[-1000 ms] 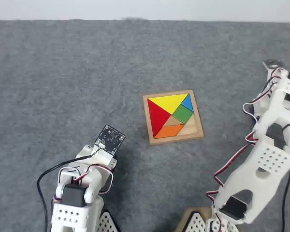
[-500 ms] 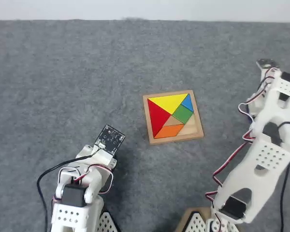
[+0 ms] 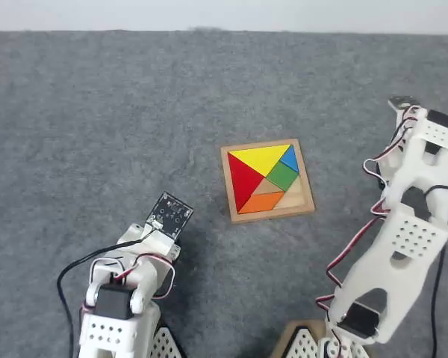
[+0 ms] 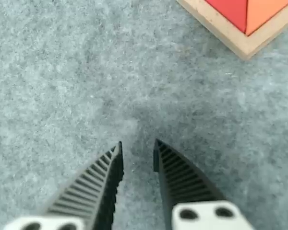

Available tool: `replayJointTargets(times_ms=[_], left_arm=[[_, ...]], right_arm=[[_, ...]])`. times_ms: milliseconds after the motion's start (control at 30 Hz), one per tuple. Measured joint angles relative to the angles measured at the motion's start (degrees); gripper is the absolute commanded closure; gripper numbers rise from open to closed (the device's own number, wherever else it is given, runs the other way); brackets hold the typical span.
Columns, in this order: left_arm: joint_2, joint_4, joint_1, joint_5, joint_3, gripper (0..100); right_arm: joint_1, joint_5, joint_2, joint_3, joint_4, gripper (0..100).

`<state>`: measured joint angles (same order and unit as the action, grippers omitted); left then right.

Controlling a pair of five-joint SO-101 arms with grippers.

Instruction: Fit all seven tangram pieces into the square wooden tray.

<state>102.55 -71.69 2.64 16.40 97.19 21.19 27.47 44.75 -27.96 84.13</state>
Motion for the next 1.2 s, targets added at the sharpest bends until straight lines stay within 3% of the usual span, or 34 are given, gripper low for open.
replayJointTargets(times_ms=[267,433,600,900,1200], left_arm=[[0.0,0.0,0.0,0.0,0.0,90],[0.0,0.0,0.0,0.0,0.0,90],[0.0,0.0,0.0,0.0,0.0,90],[0.0,0.0,0.0,0.0,0.0,90],[0.0,0.0,0.0,0.0,0.0,90]], right_arm=[[-0.8,-6.9,-2.1,0.4,7.6,99.2],[-5.0,-18.1,-11.6,0.7,15.3,99.2],[-10.1,-27.8,-25.6,9.6,15.8,99.2],[-24.5,-40.6,-47.5,45.5,-6.9,98.7],[-34.5,-58.5,-41.6,41.4,-9.6,98.7]])
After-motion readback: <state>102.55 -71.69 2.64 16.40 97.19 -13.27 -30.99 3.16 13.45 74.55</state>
